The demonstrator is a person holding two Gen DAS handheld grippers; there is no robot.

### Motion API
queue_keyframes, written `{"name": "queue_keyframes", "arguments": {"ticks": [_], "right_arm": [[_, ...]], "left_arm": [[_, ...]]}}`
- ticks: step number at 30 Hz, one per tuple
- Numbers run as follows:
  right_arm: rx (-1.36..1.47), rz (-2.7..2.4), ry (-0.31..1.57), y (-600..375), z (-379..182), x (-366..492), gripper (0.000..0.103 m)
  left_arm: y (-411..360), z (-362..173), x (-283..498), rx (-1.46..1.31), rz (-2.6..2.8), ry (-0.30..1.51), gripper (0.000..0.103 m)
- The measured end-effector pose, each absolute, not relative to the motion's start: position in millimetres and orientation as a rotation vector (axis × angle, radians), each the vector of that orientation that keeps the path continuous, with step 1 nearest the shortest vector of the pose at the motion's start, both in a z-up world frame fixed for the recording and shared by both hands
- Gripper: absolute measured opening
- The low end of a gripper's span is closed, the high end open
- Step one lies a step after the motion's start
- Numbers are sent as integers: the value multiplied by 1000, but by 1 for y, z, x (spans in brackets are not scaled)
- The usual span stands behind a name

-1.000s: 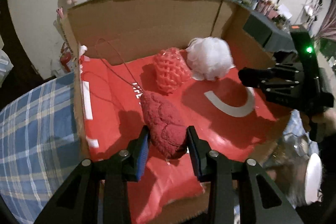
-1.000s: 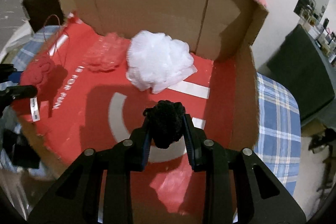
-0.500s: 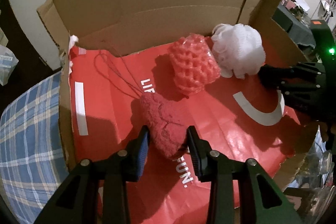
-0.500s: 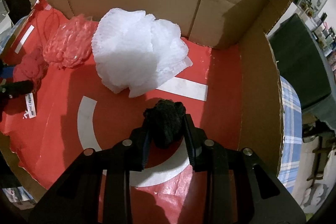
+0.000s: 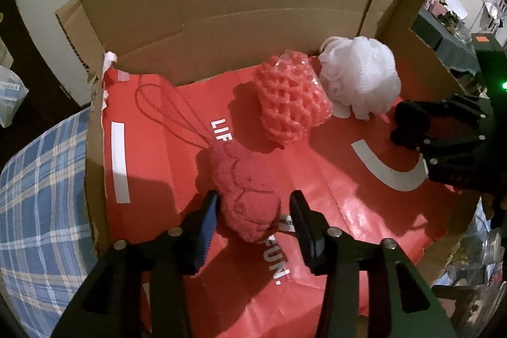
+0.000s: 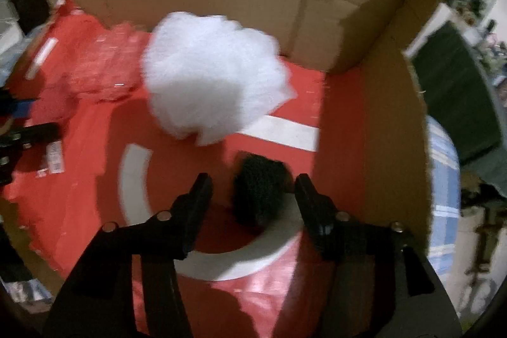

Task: Organize soft objects
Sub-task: 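Lower both items into the box and open both tools, then withdraw both tools from the box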

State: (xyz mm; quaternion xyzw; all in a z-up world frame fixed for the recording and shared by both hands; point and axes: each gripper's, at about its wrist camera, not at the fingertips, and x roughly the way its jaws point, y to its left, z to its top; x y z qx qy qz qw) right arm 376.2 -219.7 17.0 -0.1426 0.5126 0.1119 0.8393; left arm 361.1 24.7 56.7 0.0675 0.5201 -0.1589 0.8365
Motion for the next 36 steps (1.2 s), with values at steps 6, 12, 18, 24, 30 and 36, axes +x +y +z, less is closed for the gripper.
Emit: {"name": "queue_keyframes", "arguments": {"ticks": [6,12,18,24,30,36], "right_arm": [[-296,241,1054,-217,27,367,59],[-284,245,979,-216,62,342,70],[-286,235,891,-213,102,308,71],[-259,242,778,-219,143,254,77],[-234,242,664,-229,172,193,81],[-212,228,546,-235,183,128,86]], "left_arm": [[25,75,343,127,-362,1042,76],[31,110,312,87,-354,950,86],[44,147,278,27,-343,860,93],[45,178,234,-9,-358,758,100],[47,196,179,-18,-378,647,103],[48,204,125,-32,-392,533,103]]}}
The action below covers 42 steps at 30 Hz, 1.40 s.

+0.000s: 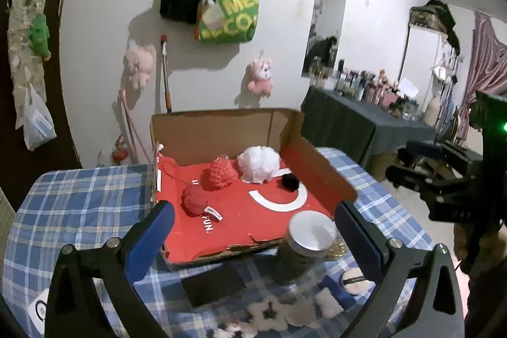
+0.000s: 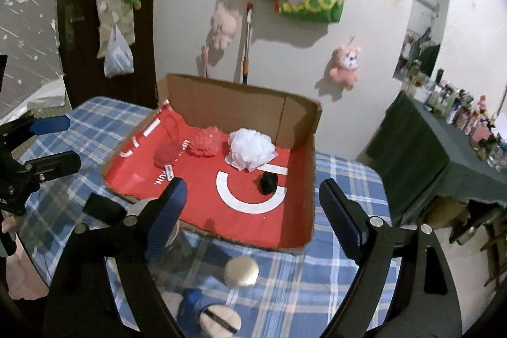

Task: Organize soft objects
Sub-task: 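Withdraw both tools from the box, then grasp the cream rope knot with the left tool while the right tool grasps the beige powder puff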

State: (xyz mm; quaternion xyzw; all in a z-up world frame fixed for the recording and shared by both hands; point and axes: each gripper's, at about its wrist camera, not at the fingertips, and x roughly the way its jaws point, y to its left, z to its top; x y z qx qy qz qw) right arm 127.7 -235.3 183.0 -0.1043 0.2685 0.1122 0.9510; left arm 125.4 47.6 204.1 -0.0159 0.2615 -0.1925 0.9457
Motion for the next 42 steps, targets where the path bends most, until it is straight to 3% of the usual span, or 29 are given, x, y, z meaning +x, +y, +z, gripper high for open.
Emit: {"name": "queue_keyframes", "arguments": {"ticks": [13,29,42], "right_arm": [[-94,223,431,-252,146,25,87],[-84,145,578,-264,33,24,87],[-57,150,712,-275,0,59,87]], "left_arm": [[39,168,29,-39,-350,406,103],[36,54,34,-84,-274,633,103],[49,25,61,-90,-200,756,103]]}}
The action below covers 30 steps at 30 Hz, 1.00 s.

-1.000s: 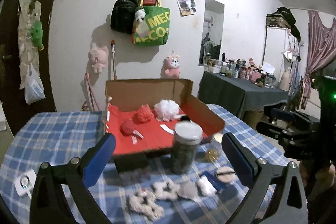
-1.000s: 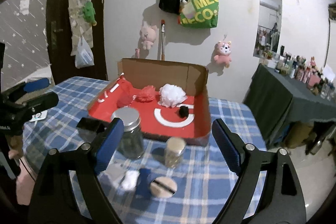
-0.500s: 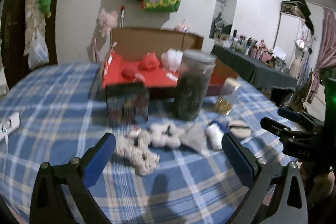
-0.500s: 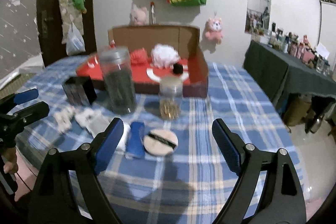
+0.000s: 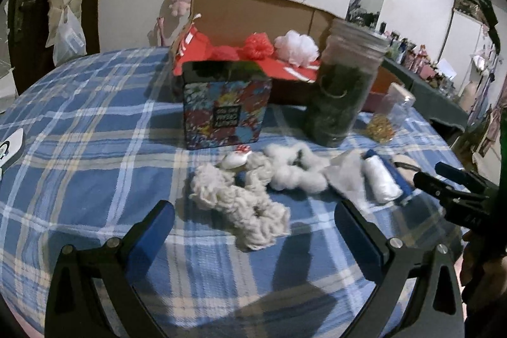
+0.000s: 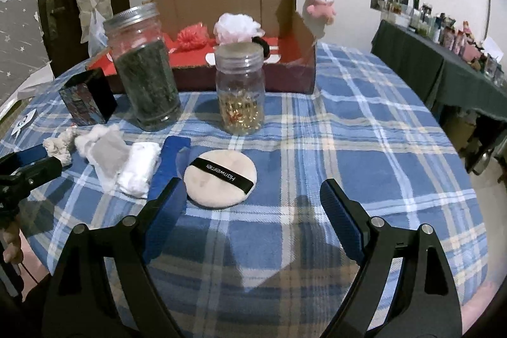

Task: Organize soft objects
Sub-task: 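Grasp the cream rope knot with the left tool while the right tool grasps the beige powder puff, then carry the rope knot and powder puff up over the box with both tools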

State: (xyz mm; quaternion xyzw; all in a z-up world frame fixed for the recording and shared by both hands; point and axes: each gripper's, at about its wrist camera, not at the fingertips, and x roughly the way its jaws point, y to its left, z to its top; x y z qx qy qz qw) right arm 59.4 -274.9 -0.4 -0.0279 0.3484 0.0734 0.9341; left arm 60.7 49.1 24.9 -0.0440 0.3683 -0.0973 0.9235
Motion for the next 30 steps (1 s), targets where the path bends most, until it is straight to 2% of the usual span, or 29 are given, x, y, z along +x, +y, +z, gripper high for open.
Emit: {"name": "queue_keyframes", "arguments": {"ticks": [7,13,14,15,16,17,18,19,20,22,24,27,30], "right_arm": [[-48,189,764,-272,-7,74,87],[-40,228,786,-271,-7,81,86],[-41,235,788,-270,-7,81,84],[-42,245,791,-269,-7,82,80],[-42,255,794,-268,-7,83,77],[-42,265,793,-267,-7,83,71],[-41,280,792,-266,-7,83,62],[-40,299,795,-265,-7,84,55],[-40,322,796,-263,-7,83,43],[-63,331,787,-258,-7,81,36],[-70,331,758,-257,-3,77,21],[-46,329,722,-262,6,72,11],[-31,340,690,-265,16,69,11]], "left_arm": [[55,21,72,-70,-186,795,99],[56,21,78,-39,-193,807,85],[57,21,79,-34,-198,806,79],[57,21,80,-31,-202,806,70],[57,21,80,-28,-212,804,66],[57,22,80,-25,-225,799,55],[57,23,80,-25,-231,797,41],[57,24,80,-30,-242,797,35],[57,26,80,-42,-264,799,25],[57,31,80,-55,-286,797,22],[56,39,77,-51,-302,782,22],[52,52,72,-32,-321,745,21],[49,63,68,-14,-336,712,21]]}}
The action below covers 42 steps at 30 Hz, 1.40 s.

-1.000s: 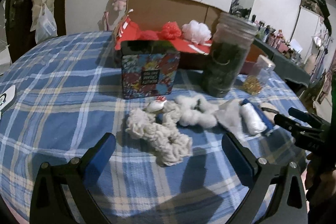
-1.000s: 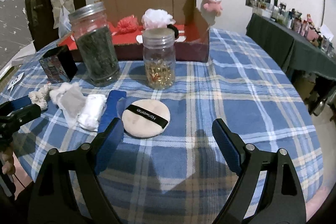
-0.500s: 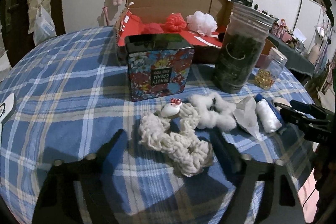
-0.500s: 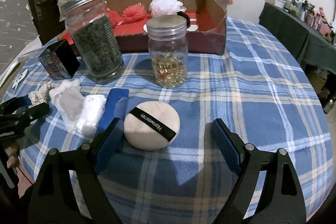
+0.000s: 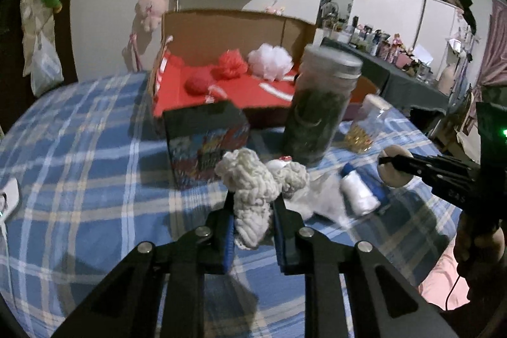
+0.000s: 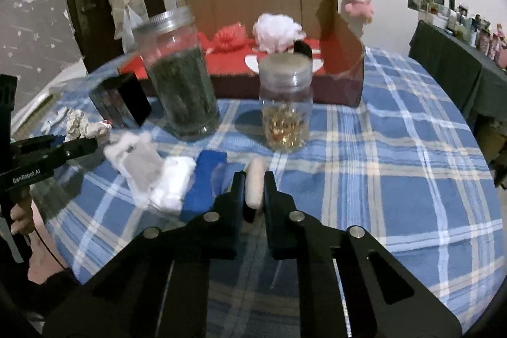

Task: Organize soft objects
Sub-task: 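Carry the rope knot and powder puff up over the box with both tools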

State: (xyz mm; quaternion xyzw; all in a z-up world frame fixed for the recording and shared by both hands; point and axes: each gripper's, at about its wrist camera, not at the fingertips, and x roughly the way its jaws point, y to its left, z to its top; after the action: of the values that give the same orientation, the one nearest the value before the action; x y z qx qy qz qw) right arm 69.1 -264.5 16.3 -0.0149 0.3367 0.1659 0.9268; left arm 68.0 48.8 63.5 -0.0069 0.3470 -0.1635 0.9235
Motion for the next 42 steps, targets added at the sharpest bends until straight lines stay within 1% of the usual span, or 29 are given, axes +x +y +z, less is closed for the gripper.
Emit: {"name": "queue_keyframes", "arguments": {"ticks": [6,13,21,31,42], "right_arm": [[14,417,671,-261,30,72,11],[88,517,713,-245,19,88,11],[102,541,730,-237,15,99,11],[123,546,730,-245,17,102,11],[147,502,722,-267,22,100,11]], "left_arm": [[33,70,75,-26,-424,696,21],[12,54,96,-53,-485,741,21],[8,49,101,-49,-487,758,21],[20,52,101,-49,-454,750,21],[54,56,95,-83,-385,754,21]]}}
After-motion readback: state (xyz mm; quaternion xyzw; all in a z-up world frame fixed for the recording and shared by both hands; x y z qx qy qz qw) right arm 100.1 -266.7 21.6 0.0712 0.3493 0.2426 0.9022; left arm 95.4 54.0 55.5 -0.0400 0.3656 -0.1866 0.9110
